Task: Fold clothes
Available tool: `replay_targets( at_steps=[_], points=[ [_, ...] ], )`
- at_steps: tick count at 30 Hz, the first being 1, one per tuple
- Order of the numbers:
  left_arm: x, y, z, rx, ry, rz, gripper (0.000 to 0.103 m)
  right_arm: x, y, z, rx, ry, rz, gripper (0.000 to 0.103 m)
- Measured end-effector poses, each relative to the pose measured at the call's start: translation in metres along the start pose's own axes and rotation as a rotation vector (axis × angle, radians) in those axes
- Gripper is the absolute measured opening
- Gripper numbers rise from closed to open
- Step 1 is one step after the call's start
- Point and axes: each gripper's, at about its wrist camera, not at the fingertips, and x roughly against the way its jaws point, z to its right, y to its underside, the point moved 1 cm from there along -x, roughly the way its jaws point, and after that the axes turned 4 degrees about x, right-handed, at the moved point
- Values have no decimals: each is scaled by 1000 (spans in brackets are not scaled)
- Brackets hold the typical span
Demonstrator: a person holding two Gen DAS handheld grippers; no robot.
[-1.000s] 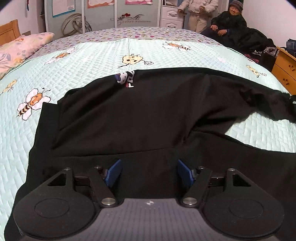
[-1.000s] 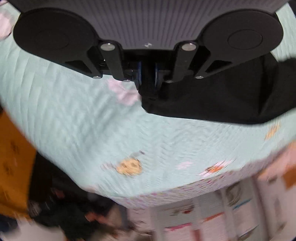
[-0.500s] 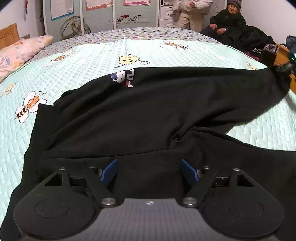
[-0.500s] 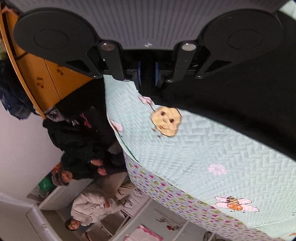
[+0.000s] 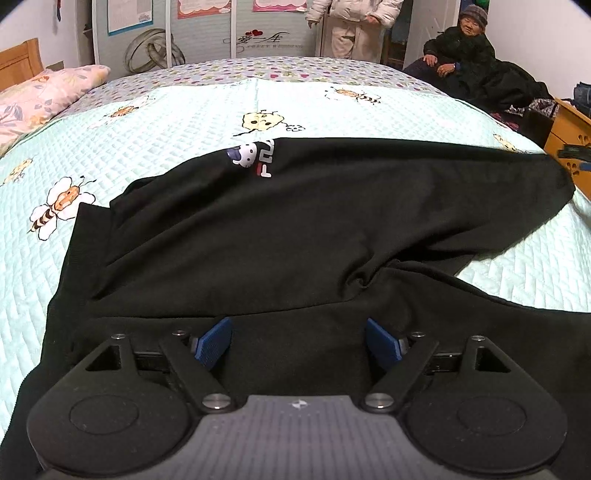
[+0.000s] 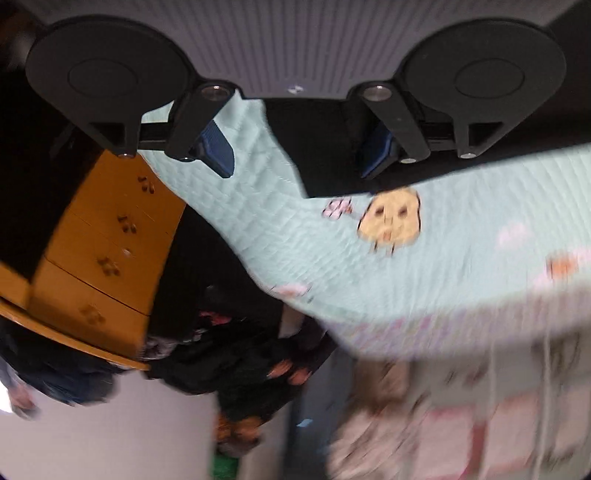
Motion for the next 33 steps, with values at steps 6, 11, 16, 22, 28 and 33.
replay_targets(
  at_steps=[6, 11, 16, 22, 28, 33],
  points=[
    [7, 2, 0, 7, -9, -10, 83, 8, -12, 33, -158, 36, -34, 79],
    [11, 2, -5, 38, -2, -17, 83, 43, -13, 20, -175, -246, -58, 79],
    [19, 8, 3, -6, 32, -45, 83, 116, 29, 5, -188, -626, -144, 80],
    [33, 21, 19, -78, 74, -55, 85, 223, 103, -3, -73, -779, -209, 80],
    [35, 46, 29, -141, 79, -114, 88, 270, 183, -36, 50, -766, -316, 81],
    [46, 57, 26, -160, 87, -115, 91, 287, 180, -35, 76, -740, -291, 81]
  ],
)
